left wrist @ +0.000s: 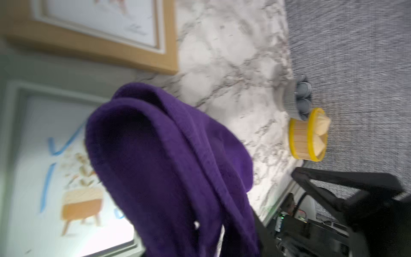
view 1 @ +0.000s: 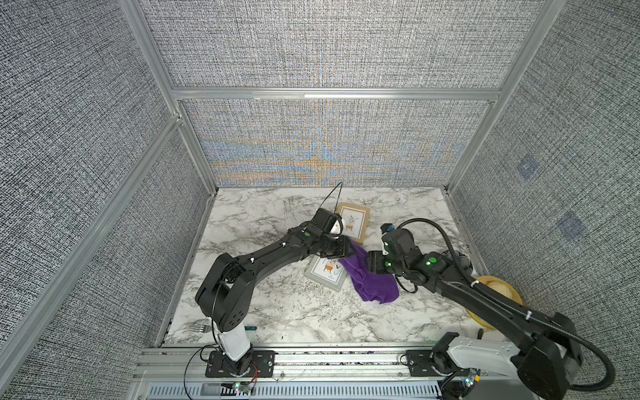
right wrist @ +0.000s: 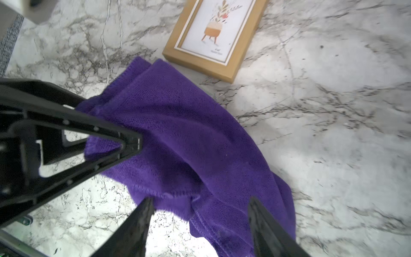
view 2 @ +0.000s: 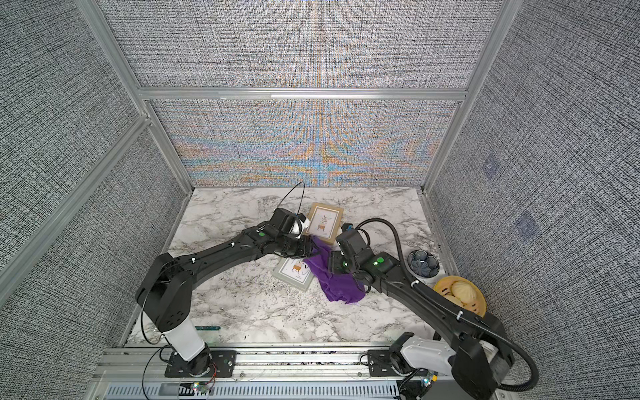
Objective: Wipe the picture frame with a cloth
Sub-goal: Place the cleaning item near the picture frame, then wipe the dirt from the picture frame.
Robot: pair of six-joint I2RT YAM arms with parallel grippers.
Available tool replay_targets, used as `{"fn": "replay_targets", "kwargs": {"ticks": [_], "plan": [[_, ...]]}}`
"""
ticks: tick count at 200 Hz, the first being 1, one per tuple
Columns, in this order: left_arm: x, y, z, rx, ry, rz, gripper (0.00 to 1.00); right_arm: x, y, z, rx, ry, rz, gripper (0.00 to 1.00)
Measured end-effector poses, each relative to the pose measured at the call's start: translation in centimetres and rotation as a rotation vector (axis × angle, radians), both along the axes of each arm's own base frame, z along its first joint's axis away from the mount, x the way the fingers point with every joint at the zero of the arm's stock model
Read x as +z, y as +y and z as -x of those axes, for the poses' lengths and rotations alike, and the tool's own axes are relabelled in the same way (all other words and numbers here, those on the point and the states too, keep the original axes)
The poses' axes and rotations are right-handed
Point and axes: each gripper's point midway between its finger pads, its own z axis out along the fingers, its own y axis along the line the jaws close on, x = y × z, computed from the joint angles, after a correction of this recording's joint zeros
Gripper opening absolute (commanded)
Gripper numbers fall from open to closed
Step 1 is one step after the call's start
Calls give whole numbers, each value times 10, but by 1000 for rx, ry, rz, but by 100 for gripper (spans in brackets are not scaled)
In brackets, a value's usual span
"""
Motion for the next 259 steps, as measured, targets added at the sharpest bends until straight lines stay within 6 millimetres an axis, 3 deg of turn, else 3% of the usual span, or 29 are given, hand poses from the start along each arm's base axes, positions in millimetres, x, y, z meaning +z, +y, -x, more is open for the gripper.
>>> {"fn": "replay_targets", "kwargs": {"ticks": [30,50,69,98,134,171,200,238,259], "plan": [[-3,52,-9,111,8,-63,86,-17,20,-10,66,25,-5,70],[3,88,-19,207,-4,-114,91,-23,39,-21,117,43,6,70],[-8,111,-19,253,1,-187,91,-22,67,-31,180,41,9,70],[-39,139,-17,304,70,-297,78,-31,96,-39,234,59,12,69],[-66,141,-11,279,132,-329,72,-52,117,-53,249,106,31,67],[-75,136,-13,243,142,-313,72,-83,124,-52,260,197,91,64],[-63,135,-12,227,130,-268,74,-104,111,-45,232,259,152,62],[-31,157,-15,276,88,-171,84,-115,102,-43,209,264,162,60],[-35,160,-11,278,110,-134,83,-116,99,-42,206,254,162,59]]}}
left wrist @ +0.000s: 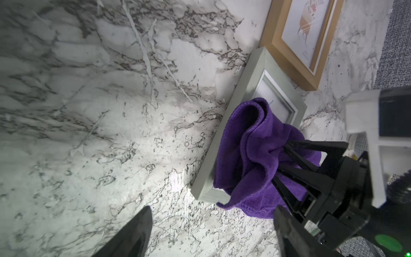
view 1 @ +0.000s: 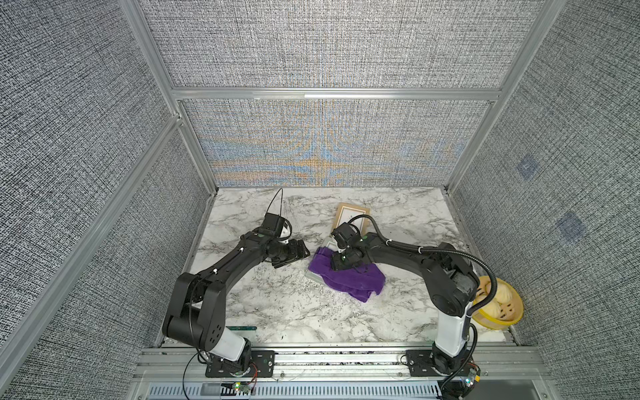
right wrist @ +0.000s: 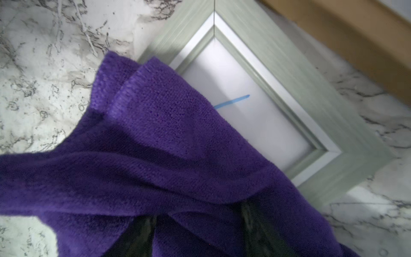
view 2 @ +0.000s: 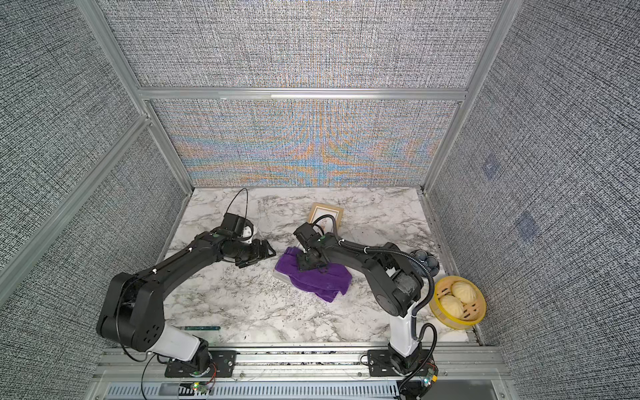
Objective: Wipe the picture frame with a cloth
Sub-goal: Wipe the dirt from the picture frame.
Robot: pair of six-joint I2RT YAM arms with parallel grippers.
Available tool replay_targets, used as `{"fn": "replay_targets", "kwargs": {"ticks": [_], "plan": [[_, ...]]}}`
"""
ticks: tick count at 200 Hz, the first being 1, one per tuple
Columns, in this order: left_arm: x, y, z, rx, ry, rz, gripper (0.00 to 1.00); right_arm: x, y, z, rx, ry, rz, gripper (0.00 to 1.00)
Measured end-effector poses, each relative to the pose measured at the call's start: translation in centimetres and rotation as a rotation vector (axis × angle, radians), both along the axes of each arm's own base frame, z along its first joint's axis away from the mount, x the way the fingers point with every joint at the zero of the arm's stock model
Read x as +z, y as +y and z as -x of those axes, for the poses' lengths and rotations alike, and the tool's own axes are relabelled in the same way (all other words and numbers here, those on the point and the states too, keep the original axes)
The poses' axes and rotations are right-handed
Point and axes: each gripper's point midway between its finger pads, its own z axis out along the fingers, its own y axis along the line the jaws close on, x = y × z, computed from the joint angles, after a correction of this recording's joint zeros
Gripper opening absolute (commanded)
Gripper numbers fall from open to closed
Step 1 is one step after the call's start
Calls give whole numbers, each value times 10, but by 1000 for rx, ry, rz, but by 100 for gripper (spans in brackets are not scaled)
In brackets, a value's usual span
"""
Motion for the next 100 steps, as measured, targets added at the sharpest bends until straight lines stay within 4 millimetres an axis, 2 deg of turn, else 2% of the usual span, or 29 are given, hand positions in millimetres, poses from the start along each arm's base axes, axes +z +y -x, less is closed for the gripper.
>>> {"fn": "replay_targets", "kwargs": {"ticks": [35,57,71,80,100], "plan": [[-26,-7,8,-6,86,25,67,-1,-16,6,45,-16,23,52],[-34,-15,15,-22,104,29,56,2,-43,18,77,2,62,51],[-38,-20,19,-35,110,32,51,13,-59,28,96,24,92,51],[-40,-22,20,-42,113,34,49,25,-58,29,109,14,80,51],[-46,-33,23,-61,124,35,47,52,-39,25,145,-39,22,53]]}}
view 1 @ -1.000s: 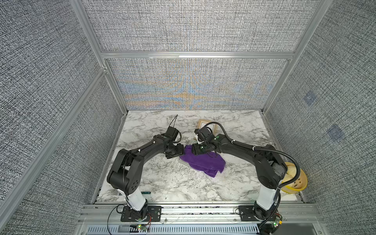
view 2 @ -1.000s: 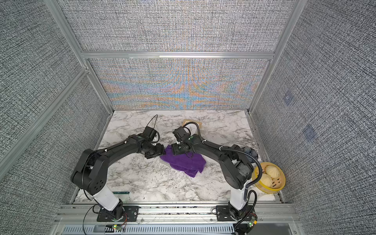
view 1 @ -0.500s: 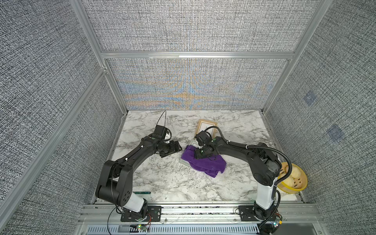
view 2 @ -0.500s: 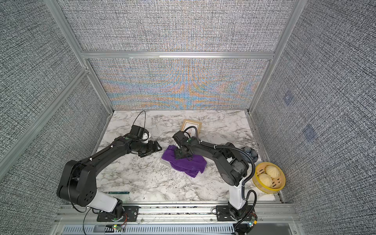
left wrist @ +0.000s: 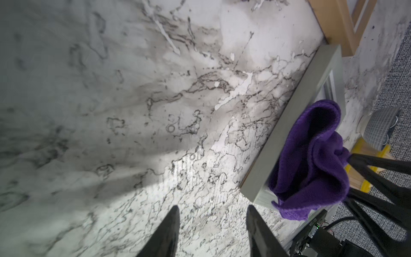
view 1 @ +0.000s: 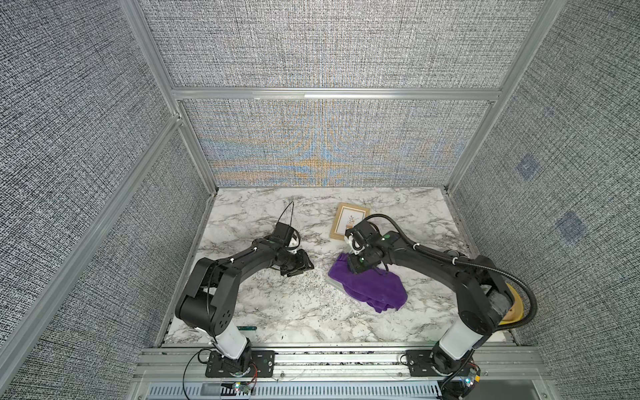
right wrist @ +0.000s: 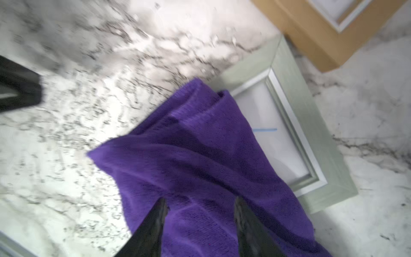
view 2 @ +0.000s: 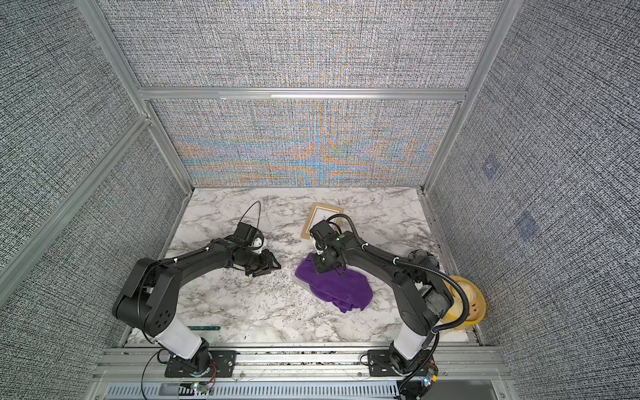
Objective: Wipe the picture frame with a cloth
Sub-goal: Wipe the dirt from the picture frame.
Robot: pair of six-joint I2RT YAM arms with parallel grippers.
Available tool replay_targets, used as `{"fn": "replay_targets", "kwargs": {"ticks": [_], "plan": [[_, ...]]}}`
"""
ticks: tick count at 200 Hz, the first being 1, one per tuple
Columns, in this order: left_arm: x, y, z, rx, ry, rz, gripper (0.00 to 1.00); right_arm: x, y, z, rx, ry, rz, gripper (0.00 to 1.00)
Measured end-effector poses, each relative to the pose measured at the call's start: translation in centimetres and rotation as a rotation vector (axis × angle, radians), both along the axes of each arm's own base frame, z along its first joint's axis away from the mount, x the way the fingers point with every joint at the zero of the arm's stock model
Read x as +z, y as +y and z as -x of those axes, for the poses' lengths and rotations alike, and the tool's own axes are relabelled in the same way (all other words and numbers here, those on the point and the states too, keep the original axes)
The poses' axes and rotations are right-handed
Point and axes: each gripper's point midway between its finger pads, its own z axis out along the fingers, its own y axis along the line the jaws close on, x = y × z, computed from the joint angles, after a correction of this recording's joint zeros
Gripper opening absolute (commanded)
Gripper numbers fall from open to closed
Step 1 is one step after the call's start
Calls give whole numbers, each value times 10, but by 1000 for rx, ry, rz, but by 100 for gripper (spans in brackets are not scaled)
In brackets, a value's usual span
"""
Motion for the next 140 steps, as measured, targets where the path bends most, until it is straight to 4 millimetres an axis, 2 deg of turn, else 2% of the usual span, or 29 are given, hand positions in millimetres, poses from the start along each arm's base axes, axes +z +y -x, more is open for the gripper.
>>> {"fn": "replay_targets", "kwargs": {"ticks": [17,40,72,98,118,140], "plan": [[-3,-14,2,-35,-4,12,45,2,16,2,38,-9,-2,56],[-6,-29,5,-70,-13,24,41,-12,33,9,89,14,26,57],[-13,-44,18,-107,-16,38,38,-37,35,11,95,52,79,55],[-22,-52,25,-116,2,61,37,-57,27,14,75,76,122,44],[-24,-66,31,-151,5,89,36,-61,25,11,62,59,132,35],[-26,-69,31,-144,24,103,32,-63,23,9,45,45,137,27]]}}
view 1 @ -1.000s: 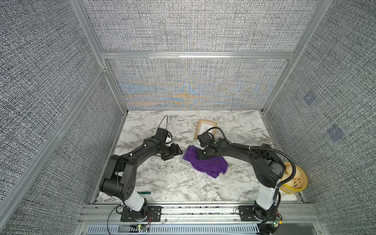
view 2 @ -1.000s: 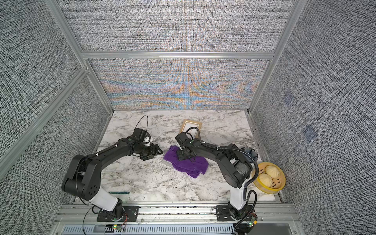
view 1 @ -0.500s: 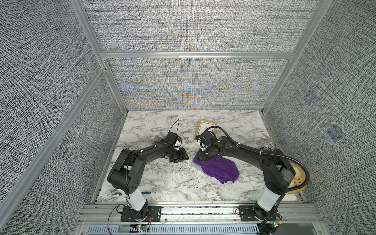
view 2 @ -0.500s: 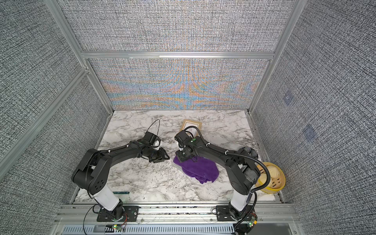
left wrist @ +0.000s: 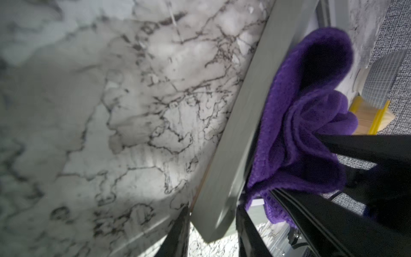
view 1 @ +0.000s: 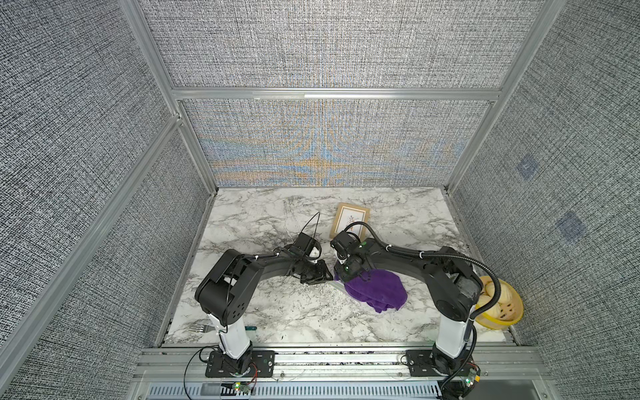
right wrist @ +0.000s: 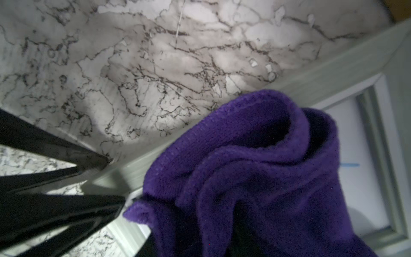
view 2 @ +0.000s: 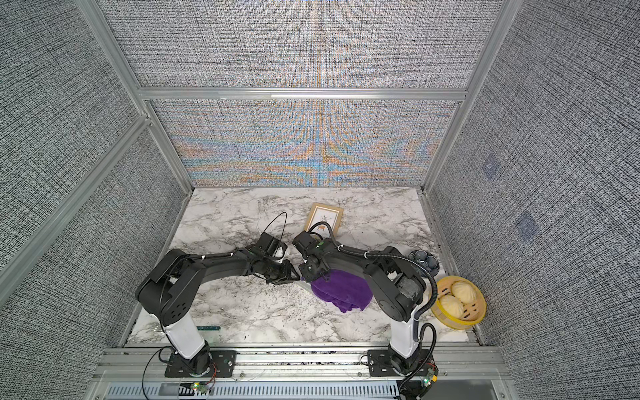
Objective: Wipe the picture frame with a cloth
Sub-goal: Wipe the dirt from the picture frame.
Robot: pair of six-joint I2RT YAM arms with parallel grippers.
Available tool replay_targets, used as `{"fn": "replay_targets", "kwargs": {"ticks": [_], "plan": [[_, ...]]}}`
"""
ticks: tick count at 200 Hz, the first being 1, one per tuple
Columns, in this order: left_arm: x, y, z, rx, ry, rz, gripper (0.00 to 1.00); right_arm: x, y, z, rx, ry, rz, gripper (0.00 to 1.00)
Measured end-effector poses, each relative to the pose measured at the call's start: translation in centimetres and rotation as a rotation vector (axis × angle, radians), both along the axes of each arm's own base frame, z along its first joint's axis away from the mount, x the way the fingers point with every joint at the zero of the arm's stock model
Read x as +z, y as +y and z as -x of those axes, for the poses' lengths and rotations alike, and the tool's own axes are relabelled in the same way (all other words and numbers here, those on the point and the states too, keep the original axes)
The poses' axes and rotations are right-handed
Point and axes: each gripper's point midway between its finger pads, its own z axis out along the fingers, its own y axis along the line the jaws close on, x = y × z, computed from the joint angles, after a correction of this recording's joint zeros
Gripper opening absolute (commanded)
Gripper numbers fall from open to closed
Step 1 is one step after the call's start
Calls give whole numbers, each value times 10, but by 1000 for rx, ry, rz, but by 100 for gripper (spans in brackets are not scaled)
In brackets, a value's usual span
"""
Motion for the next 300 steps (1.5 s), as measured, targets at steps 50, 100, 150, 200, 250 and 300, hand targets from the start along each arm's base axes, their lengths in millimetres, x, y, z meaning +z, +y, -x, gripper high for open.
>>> {"fn": "replay_targets", "kwargs": {"ticks": [50,100,150,200,250,300], "plan": [[-4,0,-1,8,20,-14,25,-6,-12,-6,-39,-19,12,18],[-10,5,2,7,6,-25,25,-6,-35,-37,-144,-47,-42,16],[-11,2,2,1,14,-13,25,-3,-23,-31,-40,-113,-42,11],[-11,1,0,-12,-2,-12,24,-6,-9,-17,42,-118,-96,7],[-12,-2,0,-18,-10,7,24,-3,-29,-63,-128,-29,-239,6],[-13,-3,0,-23,-9,19,24,3,-34,-72,-162,-57,-272,5]]}}
